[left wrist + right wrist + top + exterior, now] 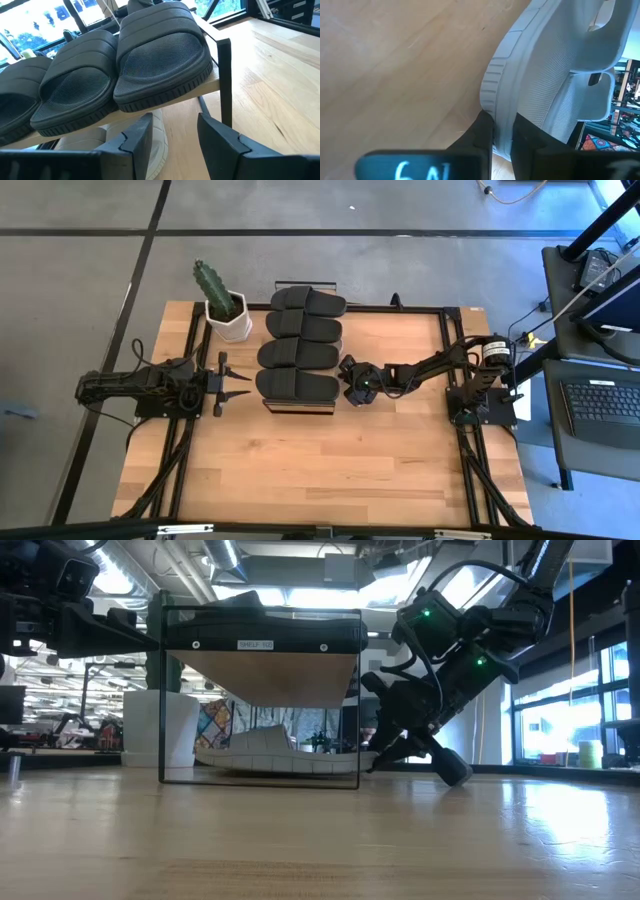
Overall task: Pick and place slides into the shelf
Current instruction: Put the white slide under the shelf
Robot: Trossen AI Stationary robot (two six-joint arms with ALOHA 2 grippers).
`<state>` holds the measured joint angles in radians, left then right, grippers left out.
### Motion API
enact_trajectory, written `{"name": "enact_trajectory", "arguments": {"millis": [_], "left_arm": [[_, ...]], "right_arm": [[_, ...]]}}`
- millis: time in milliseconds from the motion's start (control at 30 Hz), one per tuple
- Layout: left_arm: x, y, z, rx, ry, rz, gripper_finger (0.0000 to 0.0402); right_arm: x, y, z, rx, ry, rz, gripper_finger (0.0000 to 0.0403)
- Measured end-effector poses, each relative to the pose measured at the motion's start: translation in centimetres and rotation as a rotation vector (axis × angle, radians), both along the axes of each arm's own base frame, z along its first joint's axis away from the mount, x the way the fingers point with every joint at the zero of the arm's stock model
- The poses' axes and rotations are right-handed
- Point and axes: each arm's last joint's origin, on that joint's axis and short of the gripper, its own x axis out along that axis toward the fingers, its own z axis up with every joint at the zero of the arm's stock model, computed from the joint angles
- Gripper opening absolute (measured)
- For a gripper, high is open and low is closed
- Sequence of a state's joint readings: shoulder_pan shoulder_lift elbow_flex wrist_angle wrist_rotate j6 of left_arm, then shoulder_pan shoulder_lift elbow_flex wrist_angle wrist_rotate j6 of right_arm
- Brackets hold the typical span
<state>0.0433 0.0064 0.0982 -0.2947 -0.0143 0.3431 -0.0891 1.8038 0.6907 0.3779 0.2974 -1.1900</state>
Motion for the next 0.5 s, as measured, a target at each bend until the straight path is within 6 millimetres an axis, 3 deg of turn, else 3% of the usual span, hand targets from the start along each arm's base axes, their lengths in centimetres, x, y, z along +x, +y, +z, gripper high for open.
{"name": "enact_trajectory", "arguments": {"millis": [500], "left_arm": [[0.00,0.00,0.00,-0.001,0.000,0.000,0.0147]], "right_arm": [[0.08,-0.02,0.01,-0.005,-0.016,-0.002,0.0047]]}}
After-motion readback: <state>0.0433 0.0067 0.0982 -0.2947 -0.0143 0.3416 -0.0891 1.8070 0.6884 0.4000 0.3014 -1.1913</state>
